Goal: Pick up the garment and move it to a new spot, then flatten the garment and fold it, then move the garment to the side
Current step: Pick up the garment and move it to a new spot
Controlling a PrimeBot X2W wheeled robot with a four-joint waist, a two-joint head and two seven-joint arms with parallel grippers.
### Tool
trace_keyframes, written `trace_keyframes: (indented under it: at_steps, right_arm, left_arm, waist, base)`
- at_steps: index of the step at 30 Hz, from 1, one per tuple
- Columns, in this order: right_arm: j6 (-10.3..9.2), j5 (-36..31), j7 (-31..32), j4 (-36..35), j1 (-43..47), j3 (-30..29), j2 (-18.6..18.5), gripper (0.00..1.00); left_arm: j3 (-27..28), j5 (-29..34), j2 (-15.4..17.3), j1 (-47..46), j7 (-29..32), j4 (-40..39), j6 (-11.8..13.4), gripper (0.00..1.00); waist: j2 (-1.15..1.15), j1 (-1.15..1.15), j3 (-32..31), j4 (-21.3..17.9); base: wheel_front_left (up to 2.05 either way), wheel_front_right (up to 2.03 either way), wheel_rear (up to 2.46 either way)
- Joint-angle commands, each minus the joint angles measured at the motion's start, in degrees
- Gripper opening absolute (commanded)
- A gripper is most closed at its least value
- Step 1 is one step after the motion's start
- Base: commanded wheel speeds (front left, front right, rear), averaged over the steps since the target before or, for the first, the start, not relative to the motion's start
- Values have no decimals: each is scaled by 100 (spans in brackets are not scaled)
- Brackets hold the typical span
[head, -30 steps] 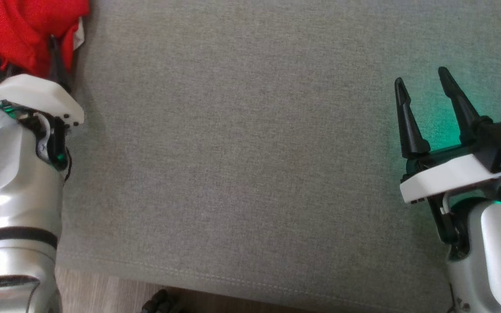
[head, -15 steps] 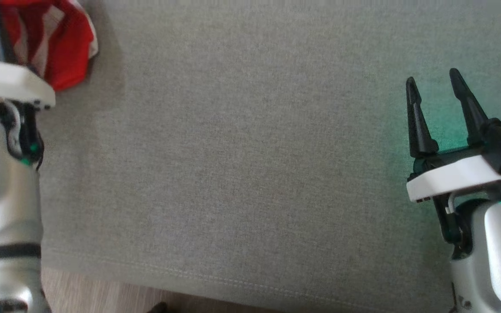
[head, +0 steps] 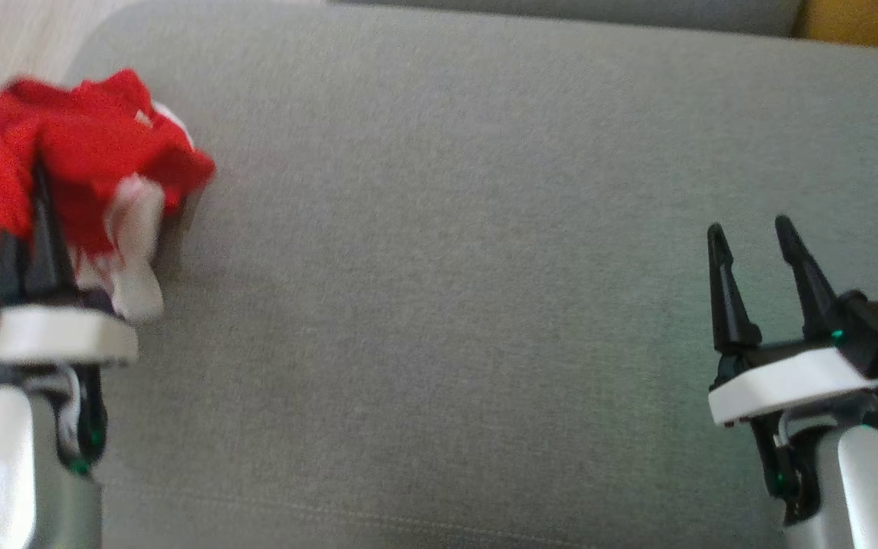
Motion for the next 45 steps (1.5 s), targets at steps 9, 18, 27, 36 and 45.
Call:
trace_keyframes:
  at_steps: [9,18,27,36,45]
  right_arm:
    - [44,227,-57,-294,218,96,17,100]
    - [44,260,-47,-452,-9,182,18,100]
    - [44,421,-255,-355,-274,307,18,100]
    - [44,657,-564,-64,-388,446,18,100]
    - [44,648,-687,182,-396,429,18,100]
  left_arm:
    - [-332,156,-131,901,517,-1828,11,0]
    - [-1525,285,-410,325,700,-1519,-449,0]
    - [-2742,597,-560,-935,617,-382,-666,0]
    - [-3732,666,-510,-1749,549,1115,-721,0]
    - [-3974,457,-594,-1663,116,1637,-693,100]
  waist:
    - [0,0,-358,-535]
    - [0,0,111,-1360]
    - [0,0,674,-2374]
    - [0,0,1030,-2847]
    - [0,0,753,-2575]
  base:
    - [0,0,0]
    - [0,0,0]
    - [0,0,0]
    - [0,0,0]
    - [0,0,0]
